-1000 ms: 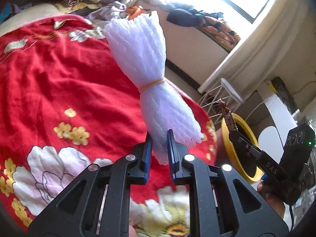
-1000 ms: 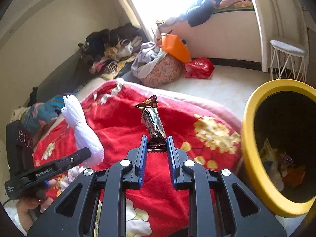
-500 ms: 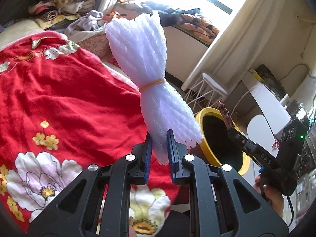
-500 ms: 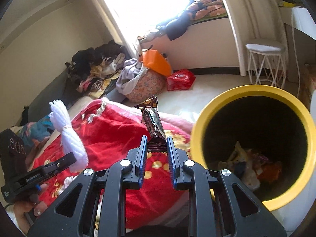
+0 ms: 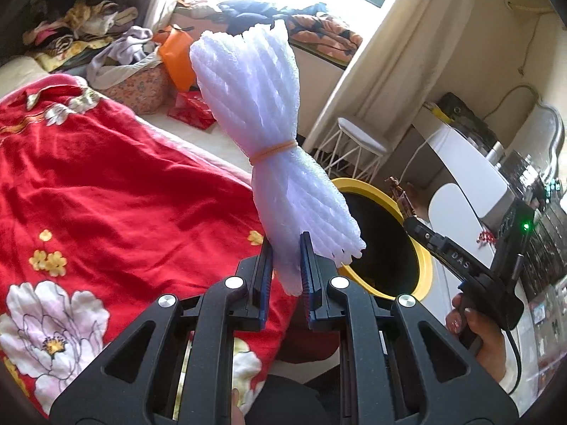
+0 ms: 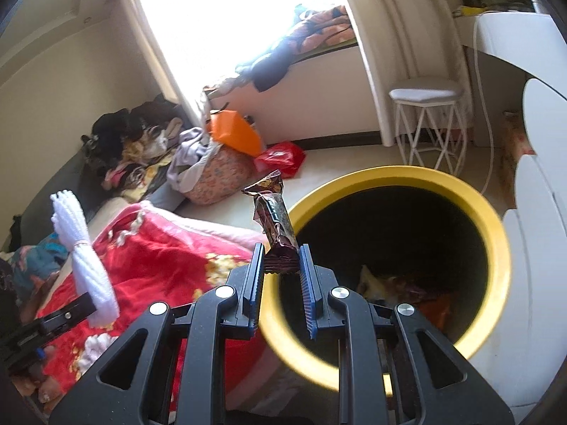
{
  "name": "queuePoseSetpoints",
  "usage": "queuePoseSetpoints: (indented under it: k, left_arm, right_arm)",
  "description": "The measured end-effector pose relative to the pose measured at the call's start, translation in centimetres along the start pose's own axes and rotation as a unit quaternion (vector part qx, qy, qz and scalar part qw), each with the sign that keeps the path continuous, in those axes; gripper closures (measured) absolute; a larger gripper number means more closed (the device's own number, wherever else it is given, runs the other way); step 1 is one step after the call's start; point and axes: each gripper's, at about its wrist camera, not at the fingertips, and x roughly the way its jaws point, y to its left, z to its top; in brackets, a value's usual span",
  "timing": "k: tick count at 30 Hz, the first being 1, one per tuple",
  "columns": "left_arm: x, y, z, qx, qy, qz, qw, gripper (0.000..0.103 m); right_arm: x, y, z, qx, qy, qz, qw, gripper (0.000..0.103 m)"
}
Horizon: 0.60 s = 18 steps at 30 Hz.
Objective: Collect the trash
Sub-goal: 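Carry the white mesh bundle and chocolate wrapper with both tools over the bin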
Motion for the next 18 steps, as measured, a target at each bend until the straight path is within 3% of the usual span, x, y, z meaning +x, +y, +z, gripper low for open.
queuePoseSetpoints:
  k: [18]
  left_arm:
    - [5.3,-7.7,-0.1,0.089,0.037,-0.04,0.9946,0.092]
  right_arm:
    - [0.4,-6.6,-0.4,0.045,-0.004,-0.087,0.995,0.084]
